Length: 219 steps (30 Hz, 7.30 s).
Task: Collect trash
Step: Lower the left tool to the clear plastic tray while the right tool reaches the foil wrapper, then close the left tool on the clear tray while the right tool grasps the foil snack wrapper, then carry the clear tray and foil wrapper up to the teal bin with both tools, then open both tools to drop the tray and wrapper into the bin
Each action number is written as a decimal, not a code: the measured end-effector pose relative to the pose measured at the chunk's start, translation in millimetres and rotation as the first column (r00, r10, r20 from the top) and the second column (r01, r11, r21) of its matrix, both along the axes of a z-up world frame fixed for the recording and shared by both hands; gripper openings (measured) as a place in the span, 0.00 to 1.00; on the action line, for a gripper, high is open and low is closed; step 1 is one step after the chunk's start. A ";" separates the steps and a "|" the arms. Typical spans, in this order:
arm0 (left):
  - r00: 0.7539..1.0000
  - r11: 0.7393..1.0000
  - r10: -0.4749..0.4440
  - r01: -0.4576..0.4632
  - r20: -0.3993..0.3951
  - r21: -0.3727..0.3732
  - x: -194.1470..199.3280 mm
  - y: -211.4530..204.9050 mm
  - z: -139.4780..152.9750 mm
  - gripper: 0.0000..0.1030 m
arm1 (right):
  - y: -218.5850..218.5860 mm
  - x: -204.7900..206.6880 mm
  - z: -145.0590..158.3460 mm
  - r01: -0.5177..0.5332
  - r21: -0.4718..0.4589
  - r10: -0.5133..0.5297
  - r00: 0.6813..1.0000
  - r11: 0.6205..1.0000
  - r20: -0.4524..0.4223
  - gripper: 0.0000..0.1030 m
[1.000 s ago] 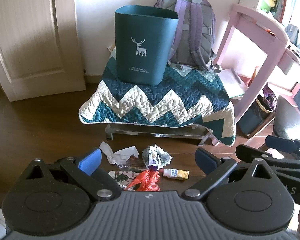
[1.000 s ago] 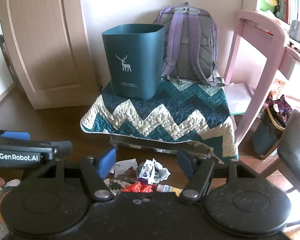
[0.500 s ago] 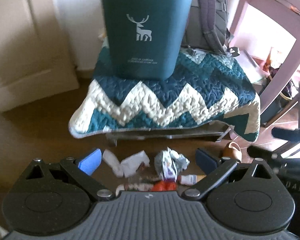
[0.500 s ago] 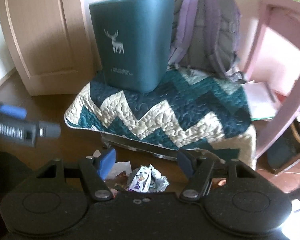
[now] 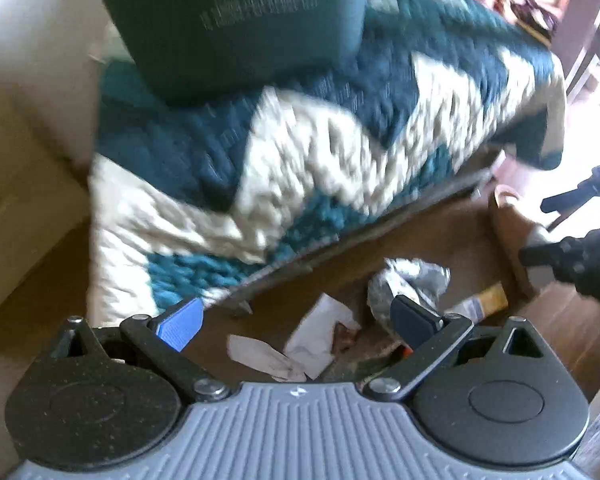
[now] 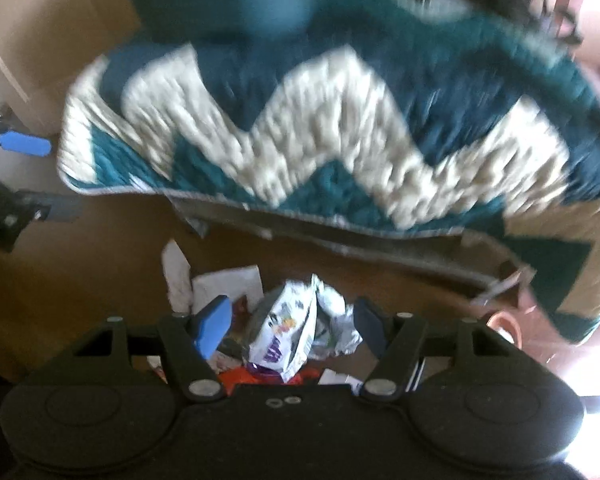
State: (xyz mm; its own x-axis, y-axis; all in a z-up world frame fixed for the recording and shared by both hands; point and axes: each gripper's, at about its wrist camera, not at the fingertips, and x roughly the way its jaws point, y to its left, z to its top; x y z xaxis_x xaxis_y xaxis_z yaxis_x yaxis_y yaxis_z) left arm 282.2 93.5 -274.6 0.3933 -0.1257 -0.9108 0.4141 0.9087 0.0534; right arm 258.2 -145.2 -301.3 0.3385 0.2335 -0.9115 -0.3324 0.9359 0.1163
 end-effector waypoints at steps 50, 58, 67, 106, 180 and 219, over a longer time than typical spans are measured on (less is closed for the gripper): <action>0.905 0.986 -0.168 0.161 -0.392 -0.049 4.2 -29.7 -298.5 0.17 | 65.2 59.5 -240.2 0.100 -0.239 -0.165 0.949 0.966 -0.269 0.00; 0.917 0.986 -0.167 0.162 -0.361 -0.042 -5.0 -29.1 -272.3 0.04 | 47.4 43.2 -202.8 0.114 -0.250 -0.169 0.962 0.962 -0.213 0.00; 0.926 0.986 -0.167 0.162 -0.340 -0.041 -18.3 -21.9 -228.2 0.04 | 33.5 20.4 -133.2 0.114 -0.185 -0.141 0.980 0.976 -0.138 0.00; 0.914 0.976 0.150 -0.197 -0.376 -0.090 -27.9 41.4 -236.5 0.04 | 93.0 70.7 -280.7 -0.124 -0.171 0.064 0.944 0.977 -0.323 0.00; 0.838 0.948 0.309 -0.306 0.449 -0.082 110.3 3.0 341.2 0.05 | 87.6 152.7 387.2 -0.030 0.374 -0.172 0.852 0.927 0.494 0.00; 0.860 0.936 0.352 -0.326 0.369 -0.133 120.0 13.1 297.4 0.66 | 136.1 235.0 372.2 0.087 0.392 -0.156 0.977 0.916 0.147 0.50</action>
State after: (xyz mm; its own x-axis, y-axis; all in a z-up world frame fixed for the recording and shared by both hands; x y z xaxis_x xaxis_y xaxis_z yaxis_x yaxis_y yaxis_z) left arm 402.2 106.6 22.8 0.7365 0.0256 -0.6760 0.0394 0.9960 0.0807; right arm 493.2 -9.1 70.9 0.5296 0.4982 -0.6866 -0.2663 0.8661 0.4231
